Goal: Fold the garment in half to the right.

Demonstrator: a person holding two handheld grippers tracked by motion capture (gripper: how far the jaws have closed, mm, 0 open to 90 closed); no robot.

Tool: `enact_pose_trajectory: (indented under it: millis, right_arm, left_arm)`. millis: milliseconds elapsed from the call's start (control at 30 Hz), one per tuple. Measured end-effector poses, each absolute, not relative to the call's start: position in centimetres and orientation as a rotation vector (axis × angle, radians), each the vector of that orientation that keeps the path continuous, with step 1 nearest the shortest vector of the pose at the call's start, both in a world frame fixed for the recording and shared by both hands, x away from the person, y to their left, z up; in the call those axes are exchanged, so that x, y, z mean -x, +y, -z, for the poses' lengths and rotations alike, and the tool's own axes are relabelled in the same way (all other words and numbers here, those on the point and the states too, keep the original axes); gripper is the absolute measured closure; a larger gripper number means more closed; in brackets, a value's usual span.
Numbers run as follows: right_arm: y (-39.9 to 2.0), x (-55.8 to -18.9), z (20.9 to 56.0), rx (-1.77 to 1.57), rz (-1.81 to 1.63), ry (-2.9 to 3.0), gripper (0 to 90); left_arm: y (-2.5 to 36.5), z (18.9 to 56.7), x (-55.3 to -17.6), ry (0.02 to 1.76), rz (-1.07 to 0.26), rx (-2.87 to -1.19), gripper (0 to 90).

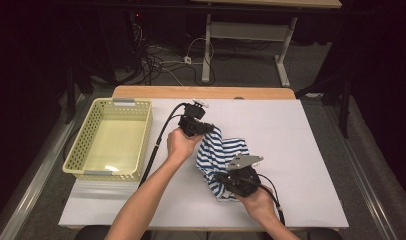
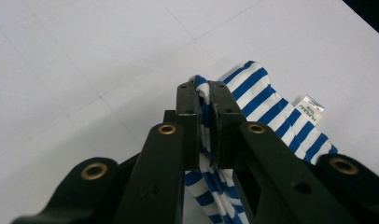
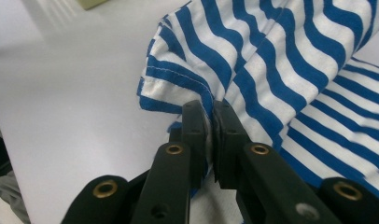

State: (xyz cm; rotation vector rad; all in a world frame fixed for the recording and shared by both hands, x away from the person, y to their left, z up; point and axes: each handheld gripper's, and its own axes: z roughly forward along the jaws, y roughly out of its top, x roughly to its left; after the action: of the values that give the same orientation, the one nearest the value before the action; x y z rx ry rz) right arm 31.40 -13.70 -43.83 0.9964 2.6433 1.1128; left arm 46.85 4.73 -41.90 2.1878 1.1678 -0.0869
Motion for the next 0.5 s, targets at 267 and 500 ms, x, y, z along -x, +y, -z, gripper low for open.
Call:
enact_pose_trajectory:
  millis: [267, 500]
  right_arm:
    - [-15.6, -31.4, 44.1, -1.051, -1.092, 2.636, 85.5]
    - [-16.6, -31.5, 44.4, -1.067, -1.054, 2.636, 85.3]
  left_arm:
    - [2.6, 43.1, -47.3, 1.165, 0.096, -2.218, 82.0]
    - [1.4, 44.1, -47.4, 1.158, 0.093, -2.244, 81.8]
